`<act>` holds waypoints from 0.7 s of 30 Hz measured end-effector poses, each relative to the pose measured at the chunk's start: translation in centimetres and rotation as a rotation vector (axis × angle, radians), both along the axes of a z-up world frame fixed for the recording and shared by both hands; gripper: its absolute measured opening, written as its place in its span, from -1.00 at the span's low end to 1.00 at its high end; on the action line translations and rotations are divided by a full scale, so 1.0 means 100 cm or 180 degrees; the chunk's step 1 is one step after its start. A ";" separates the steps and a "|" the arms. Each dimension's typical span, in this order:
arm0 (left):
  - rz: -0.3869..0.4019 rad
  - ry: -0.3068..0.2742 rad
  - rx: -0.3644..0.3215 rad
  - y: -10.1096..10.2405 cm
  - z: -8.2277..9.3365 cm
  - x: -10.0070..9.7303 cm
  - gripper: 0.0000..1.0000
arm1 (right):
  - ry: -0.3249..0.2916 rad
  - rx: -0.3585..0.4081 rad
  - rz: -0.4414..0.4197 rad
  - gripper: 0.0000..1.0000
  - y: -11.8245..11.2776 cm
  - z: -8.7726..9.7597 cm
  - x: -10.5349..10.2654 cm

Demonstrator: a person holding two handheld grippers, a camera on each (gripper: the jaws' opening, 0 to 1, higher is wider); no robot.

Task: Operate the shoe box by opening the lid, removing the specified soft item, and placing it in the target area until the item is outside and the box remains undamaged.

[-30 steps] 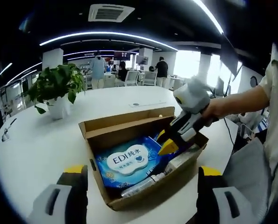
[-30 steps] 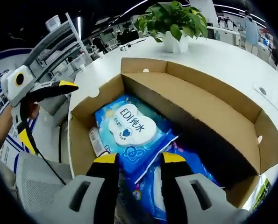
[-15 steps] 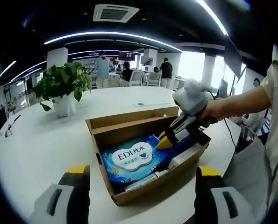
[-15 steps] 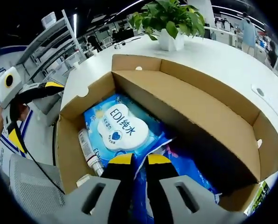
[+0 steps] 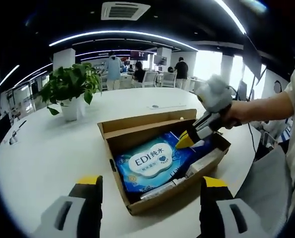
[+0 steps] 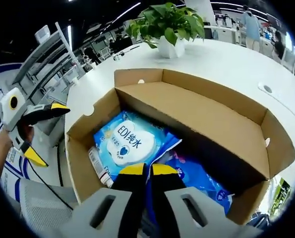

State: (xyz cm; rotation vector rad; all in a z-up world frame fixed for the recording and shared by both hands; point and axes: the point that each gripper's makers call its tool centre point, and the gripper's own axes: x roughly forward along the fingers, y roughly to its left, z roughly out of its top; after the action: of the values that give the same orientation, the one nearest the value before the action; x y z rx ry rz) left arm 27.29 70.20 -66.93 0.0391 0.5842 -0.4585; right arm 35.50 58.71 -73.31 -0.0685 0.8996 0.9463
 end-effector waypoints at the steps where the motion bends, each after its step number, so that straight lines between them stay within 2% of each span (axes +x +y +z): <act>1: 0.0001 0.0002 -0.0001 0.000 0.000 0.000 0.62 | 0.0000 0.0002 -0.0007 -0.99 0.000 0.000 0.000; 13: -0.0059 0.0080 0.0073 -0.010 0.001 0.007 0.43 | -0.0098 0.0014 -0.0093 -1.00 -0.017 0.013 0.000; 21: -0.0129 0.0206 0.0125 -0.017 -0.002 0.016 0.24 | -0.0161 0.0001 -0.0146 -1.00 -0.033 0.017 0.000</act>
State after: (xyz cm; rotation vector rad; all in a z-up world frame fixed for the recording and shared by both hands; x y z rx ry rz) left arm 28.93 68.53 -67.15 0.0740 0.6570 -0.4889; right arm 35.53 55.40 -71.60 -0.0710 0.8511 0.8983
